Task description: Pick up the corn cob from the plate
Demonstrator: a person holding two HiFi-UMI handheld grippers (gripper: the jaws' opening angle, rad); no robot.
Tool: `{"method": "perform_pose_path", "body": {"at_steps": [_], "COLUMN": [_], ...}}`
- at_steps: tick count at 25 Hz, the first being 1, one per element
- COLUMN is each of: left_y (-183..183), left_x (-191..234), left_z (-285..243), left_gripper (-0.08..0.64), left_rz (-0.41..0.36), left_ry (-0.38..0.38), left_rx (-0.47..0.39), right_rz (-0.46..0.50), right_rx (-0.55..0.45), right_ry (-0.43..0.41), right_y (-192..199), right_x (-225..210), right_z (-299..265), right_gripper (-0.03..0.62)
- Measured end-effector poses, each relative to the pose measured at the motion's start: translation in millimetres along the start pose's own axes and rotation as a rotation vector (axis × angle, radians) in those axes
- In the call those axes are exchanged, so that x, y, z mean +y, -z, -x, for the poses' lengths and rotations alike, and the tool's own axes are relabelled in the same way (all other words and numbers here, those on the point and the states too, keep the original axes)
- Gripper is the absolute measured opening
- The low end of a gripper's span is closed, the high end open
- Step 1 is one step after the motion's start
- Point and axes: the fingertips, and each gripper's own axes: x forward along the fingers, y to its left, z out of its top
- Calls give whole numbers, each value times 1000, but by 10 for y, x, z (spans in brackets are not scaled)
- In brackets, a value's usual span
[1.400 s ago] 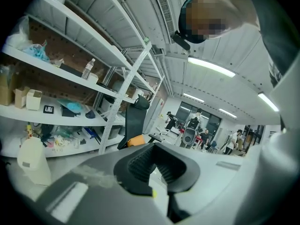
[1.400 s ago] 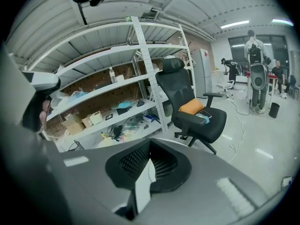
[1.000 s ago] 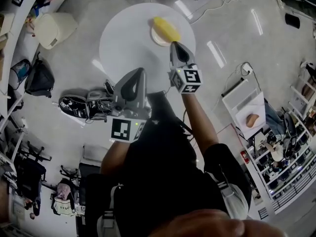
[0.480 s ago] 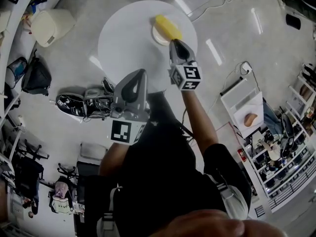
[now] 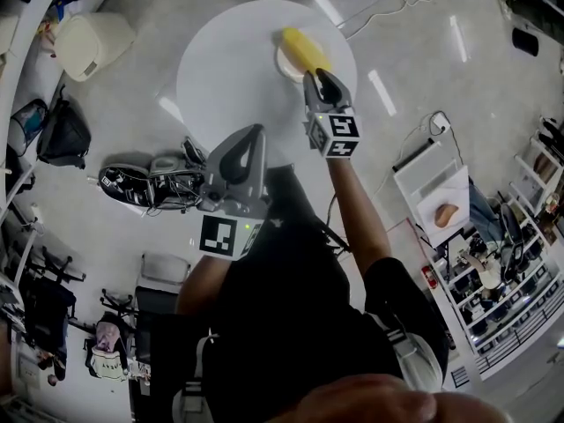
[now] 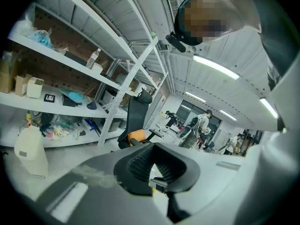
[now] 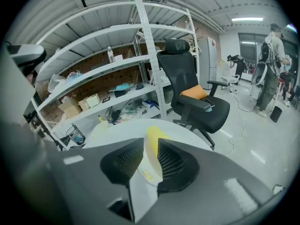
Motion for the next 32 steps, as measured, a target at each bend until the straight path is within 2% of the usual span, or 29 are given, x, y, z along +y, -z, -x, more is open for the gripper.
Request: {"method": "perform_pose_path", "body": {"at_steps": [14,32], "left_y": [47,151], "left_x": [97,146], "left_z": [-75,-80], "left_gripper": [0,0], "left_rz": [18,45], "left_ry": [4,2], "left_rx": [11,28], "right_rz": [98,280], "right_rx": [78,144], "right_ry": [6,1], "right_y": [135,183], "right_x": [-107,-197], "right_z": [-200,-388], "right_gripper": [153,216]}}
